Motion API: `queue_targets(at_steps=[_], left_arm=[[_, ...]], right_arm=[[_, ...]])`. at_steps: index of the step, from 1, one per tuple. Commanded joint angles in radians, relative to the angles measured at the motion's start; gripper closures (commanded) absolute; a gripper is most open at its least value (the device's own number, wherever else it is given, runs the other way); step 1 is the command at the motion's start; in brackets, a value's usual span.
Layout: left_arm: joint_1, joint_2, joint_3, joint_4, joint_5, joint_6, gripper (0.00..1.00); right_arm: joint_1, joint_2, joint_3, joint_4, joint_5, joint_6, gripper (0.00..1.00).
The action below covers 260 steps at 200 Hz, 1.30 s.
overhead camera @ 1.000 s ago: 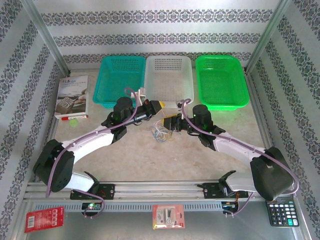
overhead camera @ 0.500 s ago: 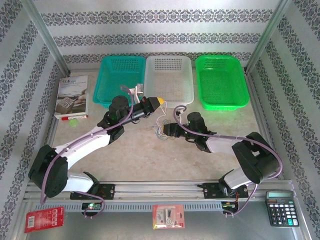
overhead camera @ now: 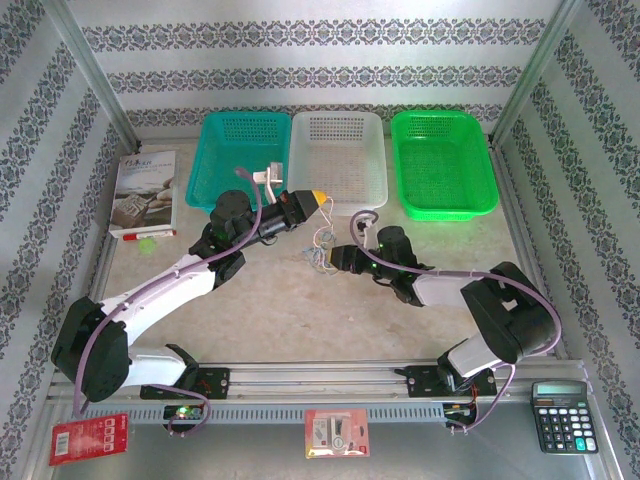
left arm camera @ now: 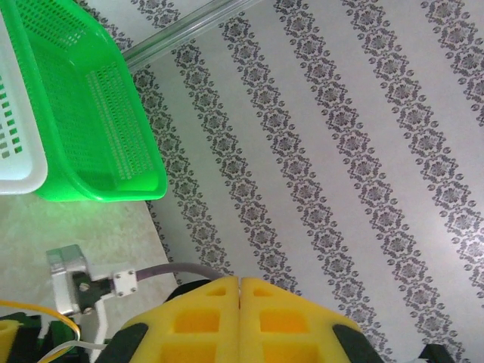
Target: Untangle the cables
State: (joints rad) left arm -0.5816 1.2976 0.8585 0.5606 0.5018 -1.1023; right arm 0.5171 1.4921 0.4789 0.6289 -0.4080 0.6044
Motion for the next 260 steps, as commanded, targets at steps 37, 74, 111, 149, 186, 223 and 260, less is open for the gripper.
queue_targets(at_steps=[37,74,111,149,186,223,260], left_arm=[[-0.012,-0.027,-0.111,-0.018,0.006,0.170,1.00],[-0.012,-0.026,-0.150,-0.025,0.012,0.221,1.00],[-0.012,-0.016,-0.163,-0.019,0.020,0.234,1.00],[-0.013,-0.007,-0.162,-0.024,0.017,0.238,1.00],[-0.012,-0.003,-0.162,-0.030,0.019,0.240,1.00],[-0.012,-0.003,-0.160,-0.025,0.021,0.236,1.00],[-0.012,-0.002,-0.155,-0.018,0.031,0.232,1.00]], right_arm=[[-0.058,-0.227,-0.020,-0.146,-0.020,-0.001,0.49],[-0.086,-0.329,0.008,-0.219,-0.044,0.002,0.49],[-0.064,-0.318,0.088,-0.248,-0.106,-0.007,0.49],[-0.010,-0.280,0.154,-0.252,-0.120,-0.020,0.50],[0.026,-0.253,0.192,-0.256,-0.114,-0.032,0.50],[0.038,-0.211,0.218,-0.249,-0.102,-0.040,0.51],[0.043,-0.154,0.244,-0.225,-0.080,-0.042,0.57]])
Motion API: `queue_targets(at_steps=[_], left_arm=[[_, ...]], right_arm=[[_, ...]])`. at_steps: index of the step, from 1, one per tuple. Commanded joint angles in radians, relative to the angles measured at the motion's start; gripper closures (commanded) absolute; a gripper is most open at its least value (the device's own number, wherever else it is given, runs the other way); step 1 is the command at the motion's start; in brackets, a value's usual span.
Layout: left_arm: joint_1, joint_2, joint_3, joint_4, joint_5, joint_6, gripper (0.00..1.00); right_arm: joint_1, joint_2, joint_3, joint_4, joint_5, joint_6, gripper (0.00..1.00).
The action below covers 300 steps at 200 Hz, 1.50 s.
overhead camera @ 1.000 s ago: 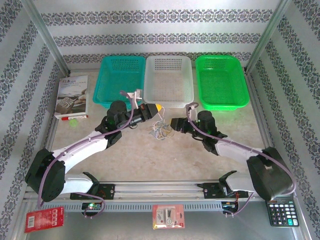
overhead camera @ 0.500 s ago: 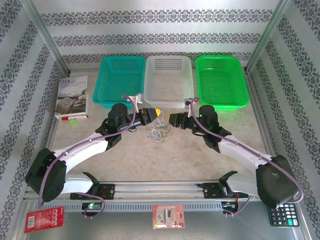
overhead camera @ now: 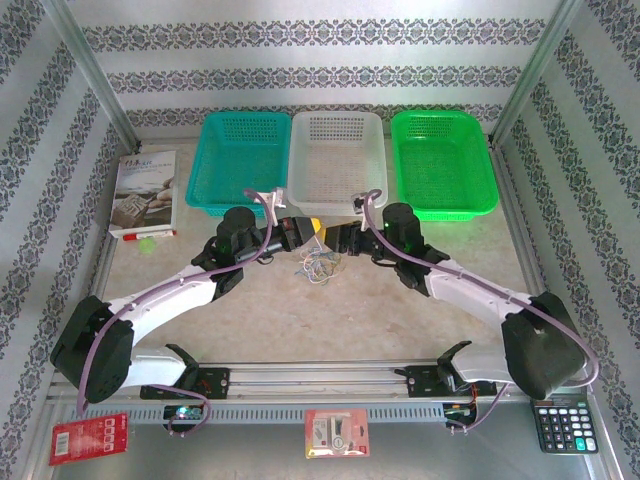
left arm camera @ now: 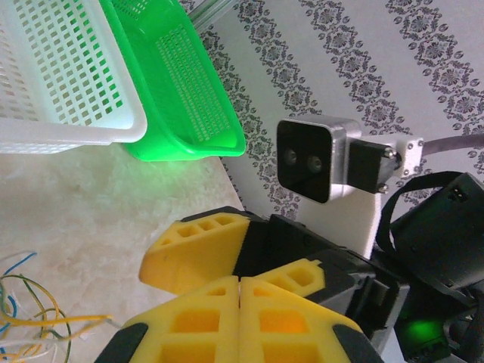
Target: Untangle the cables
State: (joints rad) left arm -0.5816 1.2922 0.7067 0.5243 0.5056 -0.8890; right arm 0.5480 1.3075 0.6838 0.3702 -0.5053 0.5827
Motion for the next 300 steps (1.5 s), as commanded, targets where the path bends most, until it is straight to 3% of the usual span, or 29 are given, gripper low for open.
queue_targets(at_steps=[1,31,60,151,225,243,256,276,300], left_arm=[[-0.012,0.004,-0.003,0.019,0.027,0.019,1.00],[-0.013,0.005,-0.011,0.021,0.031,0.017,1.00],[-0.012,0.006,-0.025,0.029,0.023,0.017,1.00],[-0.011,-0.032,-0.091,0.032,-0.059,0.029,1.00],[-0.011,-0.045,-0.090,0.035,-0.067,0.030,1.00],[-0.011,-0.052,-0.079,0.027,-0.065,0.031,1.00],[-0.011,-0.053,-0.070,0.016,-0.062,0.034,1.00],[-0.011,-0.054,-0.062,0.010,-0.061,0.034,1.00],[-0.011,-0.053,-0.054,0.006,-0.059,0.035,1.00]], right_arm=[[0.011,0.032,0.041,0.034,0.017,-0.019,0.57],[0.007,0.061,0.074,0.047,0.019,-0.017,0.70],[-0.002,0.053,0.086,0.042,0.020,-0.013,1.00],[-0.028,-0.209,0.022,-0.006,0.101,0.009,1.00],[-0.016,-0.242,0.000,-0.027,0.100,0.035,1.00],[-0.009,-0.209,-0.018,-0.030,0.083,0.023,0.67],[-0.001,-0.188,-0.031,-0.032,0.085,0.006,0.52],[0.011,-0.165,-0.049,-0.033,0.082,-0.026,0.45],[0.019,-0.138,-0.056,-0.032,0.080,-0.049,0.44]])
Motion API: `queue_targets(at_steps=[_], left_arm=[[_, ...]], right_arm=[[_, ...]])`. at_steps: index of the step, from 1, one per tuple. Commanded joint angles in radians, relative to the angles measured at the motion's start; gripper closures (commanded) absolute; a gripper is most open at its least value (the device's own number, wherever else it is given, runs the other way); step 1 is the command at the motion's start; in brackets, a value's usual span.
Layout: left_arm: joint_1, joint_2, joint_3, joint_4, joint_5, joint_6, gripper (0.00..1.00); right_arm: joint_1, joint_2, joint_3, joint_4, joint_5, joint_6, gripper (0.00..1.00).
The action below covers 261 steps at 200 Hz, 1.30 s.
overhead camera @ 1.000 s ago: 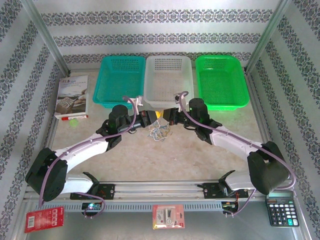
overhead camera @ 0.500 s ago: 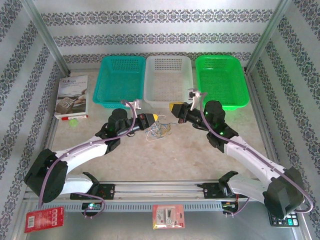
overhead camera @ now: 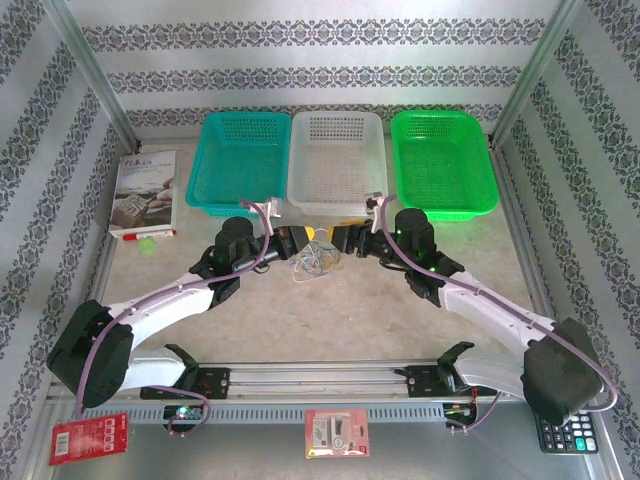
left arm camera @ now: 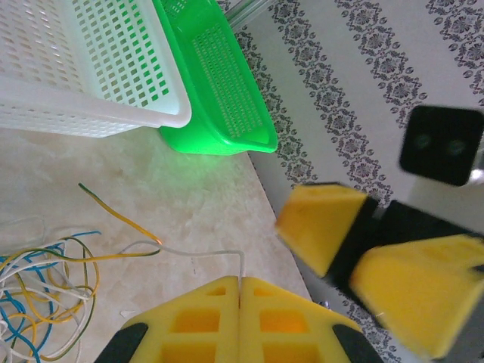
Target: Untangle the cables
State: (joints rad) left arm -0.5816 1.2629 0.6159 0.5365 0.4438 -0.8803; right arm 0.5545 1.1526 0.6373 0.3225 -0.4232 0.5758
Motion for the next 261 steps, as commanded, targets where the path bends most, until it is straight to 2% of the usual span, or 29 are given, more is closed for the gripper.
queue_targets(at_steps=[1,70,167,194,227,261], left_arm=[[-0.011,-0.024,0.037,-0.007,0.002,0.027,1.00],[-0.012,-0.020,0.054,-0.017,0.012,0.028,1.00],[-0.011,-0.029,0.048,-0.023,0.024,0.025,1.00],[-0.011,-0.026,0.044,-0.017,0.029,0.023,1.00],[-0.011,-0.030,0.037,-0.012,0.033,0.016,1.00],[-0.011,-0.040,0.028,-0.010,0.025,0.015,1.00]], right_arm=[[0.013,0.019,-0.010,0.016,-0.002,-0.042,0.44],[0.029,0.110,0.008,0.046,0.017,-0.061,0.45],[0.007,0.221,0.121,0.066,0.043,-0.068,0.47],[0.002,0.244,0.135,0.093,0.028,-0.055,0.62],[-0.005,0.247,0.155,0.099,0.018,-0.047,1.00],[-0.022,0.217,0.154,0.097,0.020,-0.031,1.00]])
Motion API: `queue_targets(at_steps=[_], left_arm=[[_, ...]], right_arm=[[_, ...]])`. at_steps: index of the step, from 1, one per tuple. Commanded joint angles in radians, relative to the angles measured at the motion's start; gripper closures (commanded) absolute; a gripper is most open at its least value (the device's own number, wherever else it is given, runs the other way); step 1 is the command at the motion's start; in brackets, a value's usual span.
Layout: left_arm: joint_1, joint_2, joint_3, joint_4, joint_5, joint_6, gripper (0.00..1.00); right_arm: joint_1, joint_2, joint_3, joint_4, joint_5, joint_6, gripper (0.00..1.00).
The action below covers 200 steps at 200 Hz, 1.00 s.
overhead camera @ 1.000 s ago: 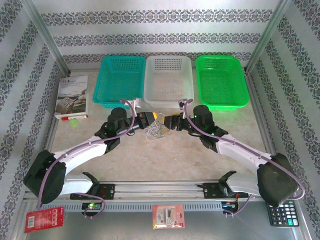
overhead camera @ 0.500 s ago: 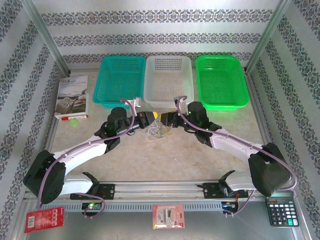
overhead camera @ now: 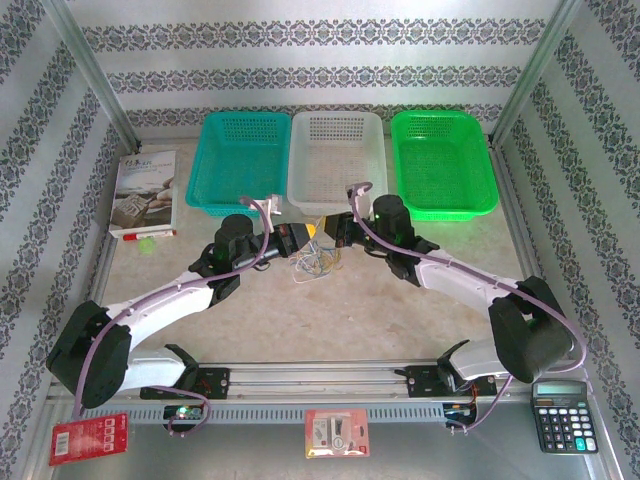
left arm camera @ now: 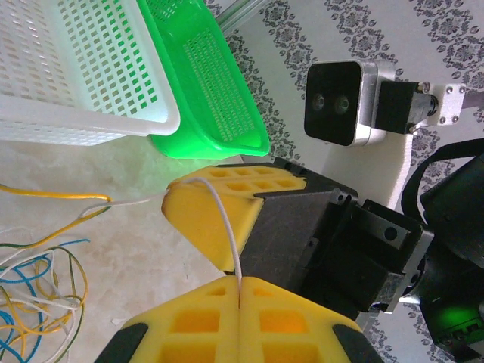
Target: Untangle the cables
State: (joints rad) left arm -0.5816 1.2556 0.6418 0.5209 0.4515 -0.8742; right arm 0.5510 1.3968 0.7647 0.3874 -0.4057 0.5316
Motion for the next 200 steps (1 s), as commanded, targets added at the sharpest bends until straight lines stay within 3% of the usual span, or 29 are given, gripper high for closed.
queue_targets(at_steps=[1,51,67,84,169,200], left_arm=[[-0.011,-0.033,0.002,0.005,0.017,0.010,1.00],[-0.011,-0.053,-0.008,-0.002,-0.026,0.032,1.00],[-0.011,-0.053,-0.005,-0.010,-0.035,0.049,1.00],[-0.011,-0.053,-0.001,-0.020,-0.046,0.071,1.00],[-0.011,-0.049,0.047,-0.115,-0.075,0.193,1.00],[-0.011,-0.050,0.055,-0.131,-0.079,0.211,1.00]], right_arm=[[-0.019,-0.028,0.026,0.031,0.003,0.015,1.00],[-0.061,-0.152,-0.035,0.009,0.041,0.154,1.00],[-0.065,-0.192,-0.054,-0.012,0.050,0.202,0.67],[-0.065,-0.221,-0.067,-0.033,0.050,0.257,0.51],[0.007,-0.222,-0.119,0.034,0.051,0.612,0.30],[0.053,-0.188,-0.115,0.098,0.050,0.709,0.28]])
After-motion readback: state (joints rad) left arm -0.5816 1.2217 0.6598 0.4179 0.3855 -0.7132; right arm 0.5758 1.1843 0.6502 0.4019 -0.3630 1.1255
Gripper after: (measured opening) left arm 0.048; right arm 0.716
